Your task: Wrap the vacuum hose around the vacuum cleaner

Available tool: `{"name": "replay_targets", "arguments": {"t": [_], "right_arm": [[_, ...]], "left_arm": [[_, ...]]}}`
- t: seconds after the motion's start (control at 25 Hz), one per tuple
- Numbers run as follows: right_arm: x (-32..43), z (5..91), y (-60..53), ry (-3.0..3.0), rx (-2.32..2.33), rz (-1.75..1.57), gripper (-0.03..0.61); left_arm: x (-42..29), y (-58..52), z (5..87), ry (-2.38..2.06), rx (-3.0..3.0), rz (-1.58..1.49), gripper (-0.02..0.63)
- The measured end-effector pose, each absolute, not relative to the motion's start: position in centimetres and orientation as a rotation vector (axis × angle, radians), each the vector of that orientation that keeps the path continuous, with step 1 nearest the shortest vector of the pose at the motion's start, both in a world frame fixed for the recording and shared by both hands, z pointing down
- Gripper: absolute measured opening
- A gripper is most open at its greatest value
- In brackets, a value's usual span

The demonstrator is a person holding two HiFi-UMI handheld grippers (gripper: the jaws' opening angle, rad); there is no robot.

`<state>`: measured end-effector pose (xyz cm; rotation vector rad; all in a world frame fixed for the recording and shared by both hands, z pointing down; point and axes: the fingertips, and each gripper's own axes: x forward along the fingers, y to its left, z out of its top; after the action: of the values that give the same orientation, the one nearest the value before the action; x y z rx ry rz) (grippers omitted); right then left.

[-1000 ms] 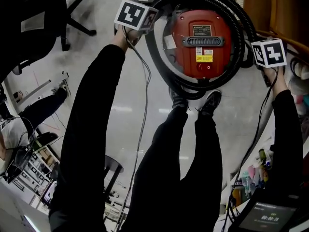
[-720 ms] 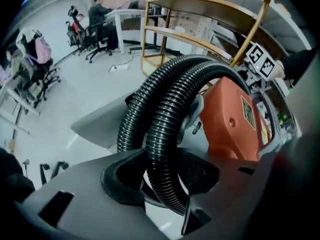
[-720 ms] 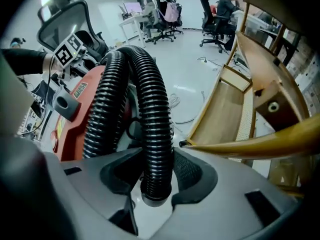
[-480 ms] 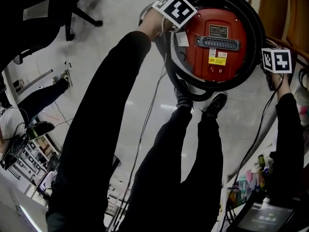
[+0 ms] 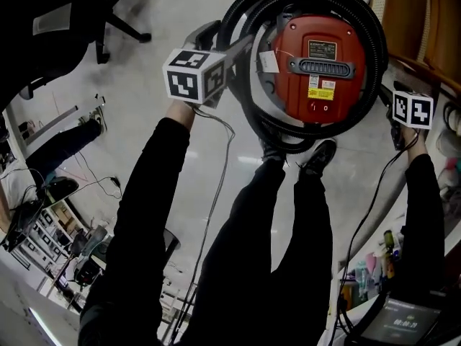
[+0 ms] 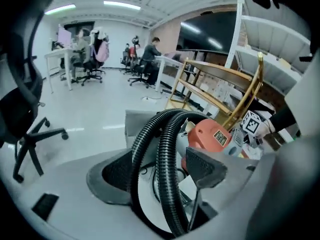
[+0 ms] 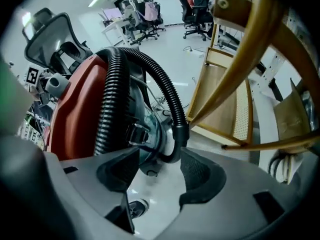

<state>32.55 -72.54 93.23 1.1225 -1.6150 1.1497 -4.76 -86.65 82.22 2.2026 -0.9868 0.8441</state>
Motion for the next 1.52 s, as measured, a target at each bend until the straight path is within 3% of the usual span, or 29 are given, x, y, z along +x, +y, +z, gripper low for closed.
{"name": "replay_targets", "arguments": {"t": [0.32, 0.8, 1.04, 1.28, 1.52], "right_arm": [[31.1, 89.6, -64.7, -1.611, 1.117, 1.261, 0.245], [23.7, 71.7, -57.3, -1.825, 1.232, 1.593, 0.245], [21.3, 62.2, -54.1, -1.956, 1.167, 1.599, 0.233], [22.7, 54.0, -52.2, -2.075, 1.217, 1.449, 0.153], [22.4, 46.7, -51.6, -2.189, 1.075, 1.069, 0.037]], "left_arm": [[-10.3, -76.8, 77.8, -1.140, 1.909, 0.601, 0.329], [0.9, -57.0, 63.5, -0.830, 1.922, 0.686, 0.325], [3.2, -50.2, 55.0, -0.776, 1.861, 0.715, 0.221], [3.3, -49.0, 49.1, -0.826, 1.914, 0.717, 0.130], [2.8, -49.1, 43.7, -0.913, 1.769, 0.530, 0.064]]}}
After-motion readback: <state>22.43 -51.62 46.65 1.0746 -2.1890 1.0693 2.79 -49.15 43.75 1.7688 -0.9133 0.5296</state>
